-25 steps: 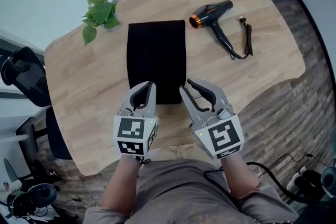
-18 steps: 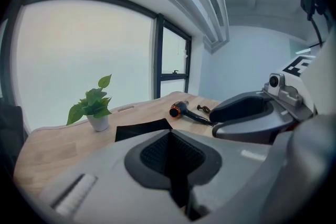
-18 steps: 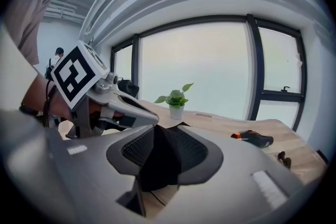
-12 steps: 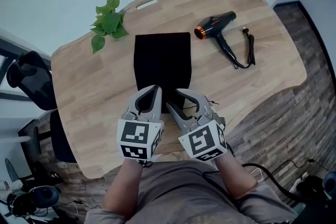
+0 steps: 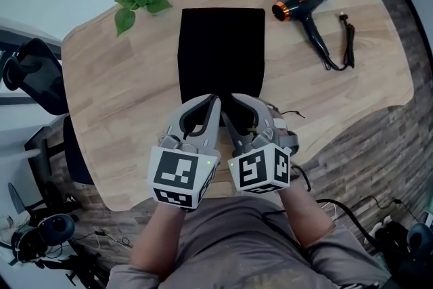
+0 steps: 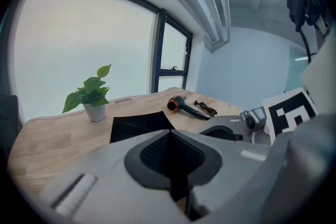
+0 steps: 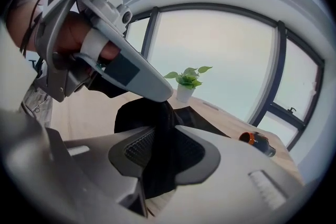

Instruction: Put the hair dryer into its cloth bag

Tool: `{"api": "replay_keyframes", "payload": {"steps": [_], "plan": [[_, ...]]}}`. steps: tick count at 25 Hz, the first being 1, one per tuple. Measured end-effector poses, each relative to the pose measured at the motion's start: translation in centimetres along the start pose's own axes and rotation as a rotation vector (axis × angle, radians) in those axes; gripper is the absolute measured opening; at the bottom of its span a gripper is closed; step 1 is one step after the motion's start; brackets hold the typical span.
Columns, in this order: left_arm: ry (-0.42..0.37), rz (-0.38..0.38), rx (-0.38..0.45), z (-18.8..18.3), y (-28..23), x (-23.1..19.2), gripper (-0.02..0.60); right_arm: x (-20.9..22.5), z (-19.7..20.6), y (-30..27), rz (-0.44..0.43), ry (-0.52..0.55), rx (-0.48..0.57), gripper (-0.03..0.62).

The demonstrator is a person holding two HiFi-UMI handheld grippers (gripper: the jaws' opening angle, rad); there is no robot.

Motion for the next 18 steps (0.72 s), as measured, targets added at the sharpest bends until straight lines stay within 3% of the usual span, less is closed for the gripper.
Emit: {"api": "replay_keyframes", "payload": {"steps": [6,9,14,18], "plan": [[0.002,0.004,0.032,0.1,0.4,-0.2,0.011,0.4,-0.3,-0.1,0.011,0.001,-0.003,0.051],[-0.025,0.020,0.035,0.3,1.0,-0.1,0.094,0.8,-0.5,0.0,0.009,-0.007,-0.009,0.046],[-0.075,0.047,-0.057,2.6,1.3,-0.1,0.147,1.1,-0.8,0.0,0.009,-0.020,-0.013,0.046],[-0.184,0.034,-0.125,3.6,0.5,0.2,0.155,1.2,-1.1,0.2,0.009,-0.010,-0.021,0.049]]}}
Point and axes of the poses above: the fingertips, and each gripper's own axes: y backward along the fingers, x to its right, z out of its underside, the point moved 3 cm from there along y, backward along the fingers, and after that the axes turned 11 degrees about z, right-handed, at the moved point
